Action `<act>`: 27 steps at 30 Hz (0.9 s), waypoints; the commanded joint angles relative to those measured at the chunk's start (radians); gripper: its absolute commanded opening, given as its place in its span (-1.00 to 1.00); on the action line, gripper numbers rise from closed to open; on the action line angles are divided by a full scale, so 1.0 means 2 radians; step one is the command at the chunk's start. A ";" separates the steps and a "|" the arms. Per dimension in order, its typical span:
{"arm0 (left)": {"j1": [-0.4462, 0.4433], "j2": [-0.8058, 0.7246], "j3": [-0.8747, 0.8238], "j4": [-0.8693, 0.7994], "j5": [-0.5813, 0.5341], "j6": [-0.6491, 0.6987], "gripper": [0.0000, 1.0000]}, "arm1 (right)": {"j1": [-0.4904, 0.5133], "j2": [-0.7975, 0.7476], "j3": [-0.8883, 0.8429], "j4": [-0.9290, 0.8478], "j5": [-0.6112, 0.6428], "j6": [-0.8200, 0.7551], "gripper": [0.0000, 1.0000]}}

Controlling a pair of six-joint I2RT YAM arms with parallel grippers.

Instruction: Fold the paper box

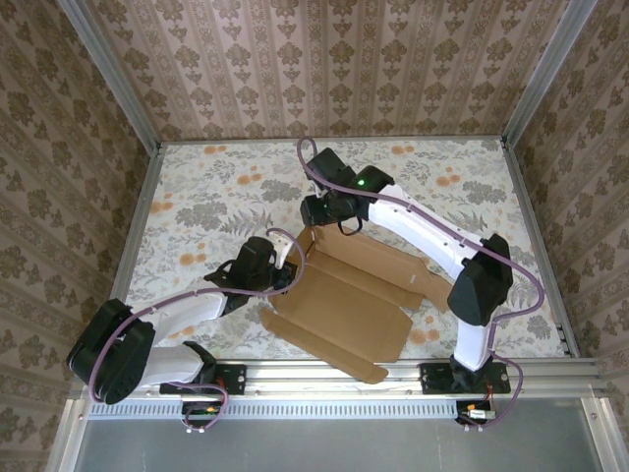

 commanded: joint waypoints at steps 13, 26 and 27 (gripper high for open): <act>0.004 0.010 0.007 -0.068 0.015 0.000 -1.00 | 0.010 -0.082 -0.100 0.103 -0.032 -0.014 -0.17; 0.004 0.013 0.010 -0.070 0.016 0.002 -1.00 | 0.009 -0.098 -0.149 0.143 -0.065 -0.002 -0.30; 0.004 0.013 0.010 -0.070 0.016 0.002 -1.00 | 0.008 -0.100 -0.154 0.149 -0.068 0.000 -0.31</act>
